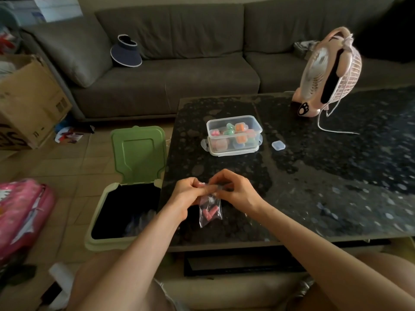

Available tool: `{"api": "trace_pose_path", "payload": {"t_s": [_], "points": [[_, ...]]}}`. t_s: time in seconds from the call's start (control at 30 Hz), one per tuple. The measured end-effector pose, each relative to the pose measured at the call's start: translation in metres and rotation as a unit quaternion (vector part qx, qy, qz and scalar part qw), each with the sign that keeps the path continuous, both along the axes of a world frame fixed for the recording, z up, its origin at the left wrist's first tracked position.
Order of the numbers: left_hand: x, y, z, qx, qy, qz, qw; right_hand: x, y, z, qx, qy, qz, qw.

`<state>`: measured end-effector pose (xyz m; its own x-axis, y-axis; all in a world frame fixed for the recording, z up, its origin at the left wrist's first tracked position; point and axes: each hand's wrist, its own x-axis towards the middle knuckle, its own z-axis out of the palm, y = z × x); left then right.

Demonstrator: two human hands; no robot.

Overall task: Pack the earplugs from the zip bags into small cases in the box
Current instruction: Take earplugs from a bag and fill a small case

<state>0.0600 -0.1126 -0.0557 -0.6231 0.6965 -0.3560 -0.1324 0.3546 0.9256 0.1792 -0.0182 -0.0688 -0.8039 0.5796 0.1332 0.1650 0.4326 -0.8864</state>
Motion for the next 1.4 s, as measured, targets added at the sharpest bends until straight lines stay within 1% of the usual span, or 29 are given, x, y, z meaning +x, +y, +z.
{"api": "trace_pose_path", "payload": {"t_s": [0.17, 0.37, 0.53, 0.7, 0.83, 0.93, 1.0, 1.1, 1.17, 1.23, 1.4], "points": [[0.001, 0.001, -0.001, -0.003, 0.023, -0.015, 1.000, -0.001, 0.005, 0.007, 0.013, -0.018, -0.013, 1.000], [-0.006, -0.002, 0.006, 0.034, -0.029, -0.081, 0.996, 0.003, 0.013, 0.013, 0.046, -0.035, -0.065, 0.996], [-0.003, 0.000, 0.004, 0.022, -0.006, -0.049, 0.999, 0.005, 0.012, 0.016, 0.055, -0.039, -0.064, 0.996], [-0.005, 0.002, 0.003, 0.017, 0.017, -0.030, 0.999, 0.003, 0.013, 0.014, 0.117, -0.012, -0.066, 0.991], [-0.004, 0.003, 0.003, 0.011, 0.029, -0.018, 0.999, 0.002, 0.011, 0.009, 0.205, 0.012, -0.075, 0.976], [-0.003, 0.003, 0.003, 0.022, 0.031, -0.013, 0.999, 0.002, 0.009, 0.007, 0.238, 0.022, -0.077, 0.968], [-0.003, 0.003, 0.003, 0.045, 0.025, -0.027, 0.998, 0.003, 0.010, 0.007, 0.231, 0.019, -0.081, 0.969], [-0.003, 0.001, 0.005, 0.064, 0.016, -0.062, 0.996, 0.003, 0.013, 0.007, 0.190, -0.004, -0.097, 0.977], [-0.003, 0.000, 0.005, 0.059, 0.020, -0.069, 0.996, 0.003, 0.013, 0.007, 0.172, -0.010, -0.104, 0.980], [-0.003, 0.000, 0.005, 0.048, 0.031, -0.063, 0.996, 0.003, 0.013, 0.007, 0.177, -0.010, -0.098, 0.979], [-0.006, 0.003, -0.001, 0.016, 0.081, -0.036, 0.996, 0.003, 0.012, 0.008, 0.178, -0.016, -0.064, 0.982]]}}
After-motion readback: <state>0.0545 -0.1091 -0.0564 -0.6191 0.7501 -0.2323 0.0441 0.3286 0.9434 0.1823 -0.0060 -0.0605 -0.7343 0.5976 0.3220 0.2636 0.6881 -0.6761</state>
